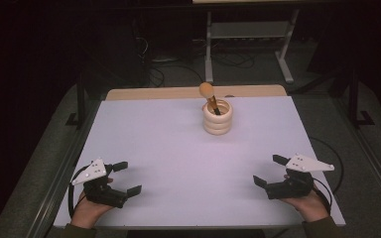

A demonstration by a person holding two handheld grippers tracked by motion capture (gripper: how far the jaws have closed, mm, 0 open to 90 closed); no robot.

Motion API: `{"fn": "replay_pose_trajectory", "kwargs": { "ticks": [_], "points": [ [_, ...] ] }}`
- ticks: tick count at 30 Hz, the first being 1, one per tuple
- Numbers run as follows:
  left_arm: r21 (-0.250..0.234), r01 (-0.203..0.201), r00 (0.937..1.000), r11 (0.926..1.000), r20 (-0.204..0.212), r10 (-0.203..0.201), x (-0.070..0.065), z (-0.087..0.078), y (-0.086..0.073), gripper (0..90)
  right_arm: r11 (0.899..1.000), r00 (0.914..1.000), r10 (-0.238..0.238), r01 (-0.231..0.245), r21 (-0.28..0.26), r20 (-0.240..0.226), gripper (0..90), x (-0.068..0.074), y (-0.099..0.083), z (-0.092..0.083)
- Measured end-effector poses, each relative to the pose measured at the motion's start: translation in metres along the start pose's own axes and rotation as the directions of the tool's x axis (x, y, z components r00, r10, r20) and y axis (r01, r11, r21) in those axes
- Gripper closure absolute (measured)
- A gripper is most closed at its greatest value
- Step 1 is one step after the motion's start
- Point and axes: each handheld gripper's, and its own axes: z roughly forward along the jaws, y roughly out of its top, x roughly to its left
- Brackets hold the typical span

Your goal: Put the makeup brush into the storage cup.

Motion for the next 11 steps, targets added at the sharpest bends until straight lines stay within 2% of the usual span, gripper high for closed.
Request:
{"fn": "replay_pose_trajectory", "kwargs": {
  "ticks": [7, 11],
  "points": [
    [-0.001, 0.009, 0.9999, 1.0, -0.005, -0.009, -0.0006, -0.0004, -0.0014, 0.0, 1.0, 1.0, 0.002, -0.002, 0.01, 0.0, 0.0, 0.0, -0.005, -0.0028],
    [0.007, 0.0, 1.0, 1.0, -0.006, 0.0, -0.0002, -0.0009, -0.0016, 0.0, 1.0, 1.0, 0.003, -0.003, 0.007, -0.003, 0.0, 0.0003, -0.005, -0.004]
  ]
}}
